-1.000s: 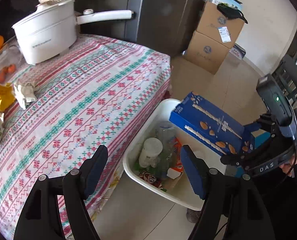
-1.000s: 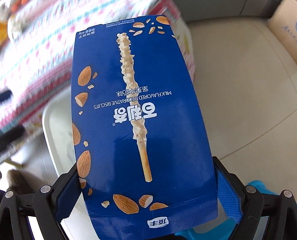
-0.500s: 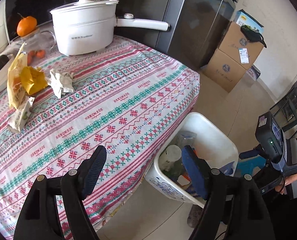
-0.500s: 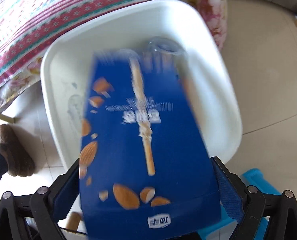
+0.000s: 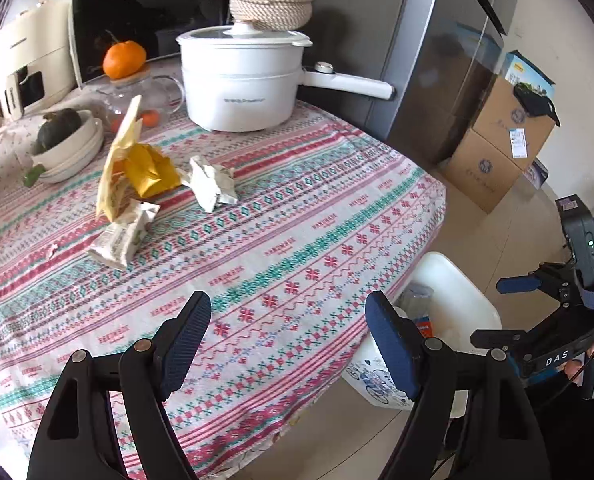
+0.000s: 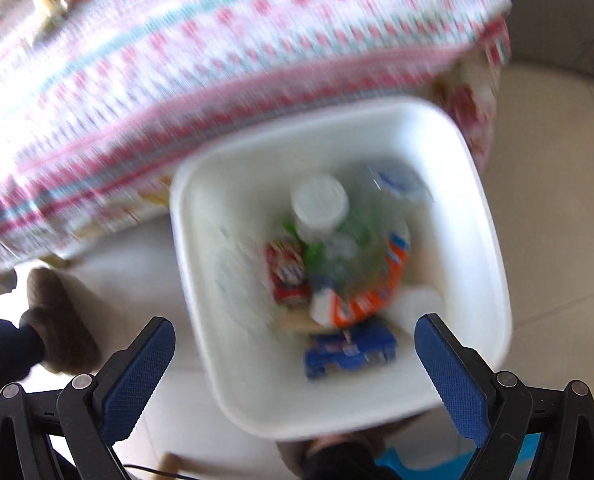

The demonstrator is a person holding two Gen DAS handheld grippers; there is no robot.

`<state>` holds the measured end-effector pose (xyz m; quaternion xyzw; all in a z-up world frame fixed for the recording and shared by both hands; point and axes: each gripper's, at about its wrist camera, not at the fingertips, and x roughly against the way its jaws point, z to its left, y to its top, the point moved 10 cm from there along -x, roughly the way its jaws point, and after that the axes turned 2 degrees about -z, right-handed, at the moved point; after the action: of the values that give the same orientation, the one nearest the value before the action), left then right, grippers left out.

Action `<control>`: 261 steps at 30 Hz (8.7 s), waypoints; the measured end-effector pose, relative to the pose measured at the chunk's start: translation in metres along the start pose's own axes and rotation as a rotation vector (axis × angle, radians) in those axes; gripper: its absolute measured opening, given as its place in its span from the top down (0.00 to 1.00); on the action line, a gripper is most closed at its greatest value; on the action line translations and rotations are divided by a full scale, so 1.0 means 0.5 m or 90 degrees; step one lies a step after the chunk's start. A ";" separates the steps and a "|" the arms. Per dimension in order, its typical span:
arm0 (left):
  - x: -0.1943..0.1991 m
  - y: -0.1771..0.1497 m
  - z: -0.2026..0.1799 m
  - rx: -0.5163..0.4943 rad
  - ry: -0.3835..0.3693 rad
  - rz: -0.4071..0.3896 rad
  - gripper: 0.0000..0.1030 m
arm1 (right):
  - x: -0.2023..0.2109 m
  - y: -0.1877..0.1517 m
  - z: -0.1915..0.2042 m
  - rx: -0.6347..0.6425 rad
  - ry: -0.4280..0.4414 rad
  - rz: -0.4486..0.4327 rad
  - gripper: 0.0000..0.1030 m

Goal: Collect trash
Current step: 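Move both tools back over the table toward the crumpled tissues, then grasp the yellow snack wrapper with the left tool while the right tool grasps the crumpled paper, then lift the yellow-white snack bag and crumpled paper and carry both over the white bin, then open the left tool over the bin while the right tool releases the crumpled paper, then move both tools back to the table toward the white packet and yellow wrapper, then grasp the white snack packet with the left tool and lift it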

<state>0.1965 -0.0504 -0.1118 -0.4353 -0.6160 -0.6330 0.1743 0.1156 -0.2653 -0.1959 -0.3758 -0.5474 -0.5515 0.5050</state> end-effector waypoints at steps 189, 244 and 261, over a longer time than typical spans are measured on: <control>-0.089 -0.064 -0.247 -0.118 -0.051 0.052 0.26 | 0.018 -0.053 -0.174 -0.183 0.005 -0.020 0.68; -0.254 -0.006 0.371 0.368 0.072 0.084 0.90 | 0.024 0.305 0.160 -0.105 0.083 -0.148 0.21; -0.174 0.017 0.346 0.307 0.075 0.046 1.00 | 0.026 0.265 0.078 -0.140 0.047 -0.144 0.21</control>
<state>0.3101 0.0817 -0.1970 -0.3650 -0.7219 -0.4853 0.3317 0.2359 -0.2144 -0.1492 -0.3446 -0.5038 -0.6746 0.4152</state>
